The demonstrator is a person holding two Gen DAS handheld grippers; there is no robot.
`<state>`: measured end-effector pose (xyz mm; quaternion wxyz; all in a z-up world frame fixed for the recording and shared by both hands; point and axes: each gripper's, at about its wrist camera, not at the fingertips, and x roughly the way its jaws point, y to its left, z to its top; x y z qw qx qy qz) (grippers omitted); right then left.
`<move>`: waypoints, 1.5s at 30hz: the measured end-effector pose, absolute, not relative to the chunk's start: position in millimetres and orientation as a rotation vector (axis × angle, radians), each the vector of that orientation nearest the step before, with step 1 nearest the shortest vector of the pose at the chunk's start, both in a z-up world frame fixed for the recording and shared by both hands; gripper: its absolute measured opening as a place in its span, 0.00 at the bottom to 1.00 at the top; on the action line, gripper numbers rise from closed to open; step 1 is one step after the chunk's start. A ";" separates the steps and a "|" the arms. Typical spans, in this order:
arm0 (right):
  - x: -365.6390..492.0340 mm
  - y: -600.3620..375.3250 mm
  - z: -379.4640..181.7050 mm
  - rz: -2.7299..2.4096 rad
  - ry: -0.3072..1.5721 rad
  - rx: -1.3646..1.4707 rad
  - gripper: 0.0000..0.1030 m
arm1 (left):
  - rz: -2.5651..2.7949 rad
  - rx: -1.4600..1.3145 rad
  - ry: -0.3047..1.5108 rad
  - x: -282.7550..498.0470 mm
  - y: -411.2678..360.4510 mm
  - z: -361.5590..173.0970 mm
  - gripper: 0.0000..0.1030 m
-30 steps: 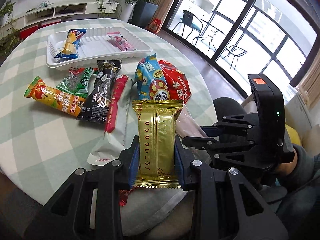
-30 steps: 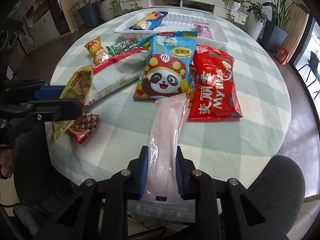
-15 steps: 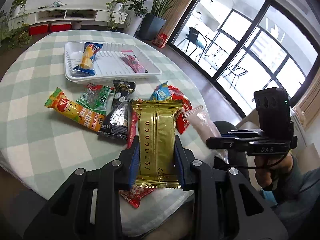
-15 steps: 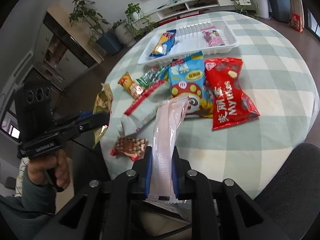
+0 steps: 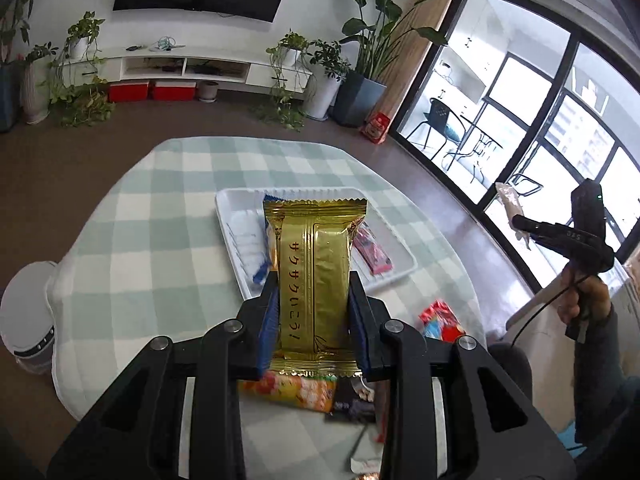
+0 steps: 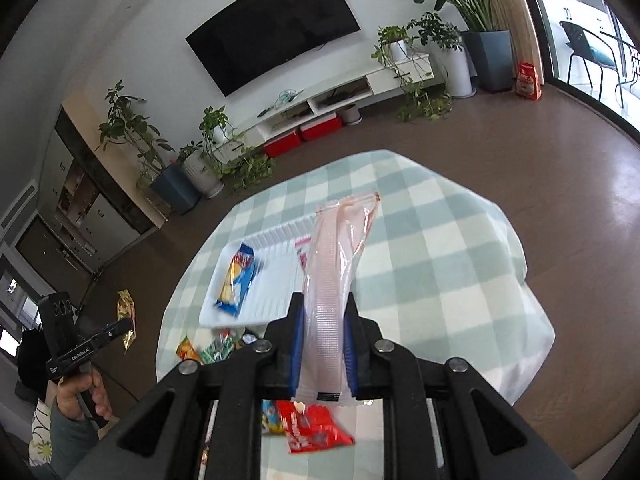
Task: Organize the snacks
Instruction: 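Carry both packets to the white tray and lower them inside, then open both grippers to release the packets and withdraw from the tray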
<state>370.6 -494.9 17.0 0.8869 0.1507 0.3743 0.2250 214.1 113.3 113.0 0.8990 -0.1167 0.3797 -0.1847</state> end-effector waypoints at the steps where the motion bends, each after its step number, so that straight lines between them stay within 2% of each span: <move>1: 381.9 -489.5 23.2 0.477 0.764 0.303 0.18 | -0.382 -0.239 0.792 228.2 110.4 114.5 0.28; 5: 423.0 -451.4 35.4 0.534 0.759 0.245 0.18 | -0.428 -0.208 0.841 277.8 76.2 107.8 0.28; 9: 456.2 -404.1 24.6 0.585 0.818 0.163 0.18 | -0.449 -0.142 0.919 316.3 34.1 82.4 0.28; 15: 489.4 -352.4 -20.5 0.619 0.948 0.051 0.18 | -0.417 -0.080 1.021 350.5 2.0 29.3 0.28; 23: 511.7 -317.7 -68.3 0.641 1.065 -0.027 0.18 | -0.348 -0.007 1.072 378.4 -9.4 -12.6 0.28; 35: 523.0 -306.3 -107.9 0.610 1.163 -0.064 0.20 | -0.329 0.032 1.079 383.3 -11.3 -31.3 0.29; 42: 523.8 -305.7 -111.4 0.609 1.169 -0.058 0.26 | -0.339 0.025 1.079 381.1 -10.4 -29.9 0.29; 43: 523.3 -305.9 -111.4 0.606 1.170 -0.062 0.29 | -0.336 0.026 1.076 380.7 -10.3 -29.3 0.30; 45: 524.1 -304.9 -111.7 0.611 1.173 -0.060 0.34 | -0.332 0.028 1.067 378.6 -9.9 -27.4 0.41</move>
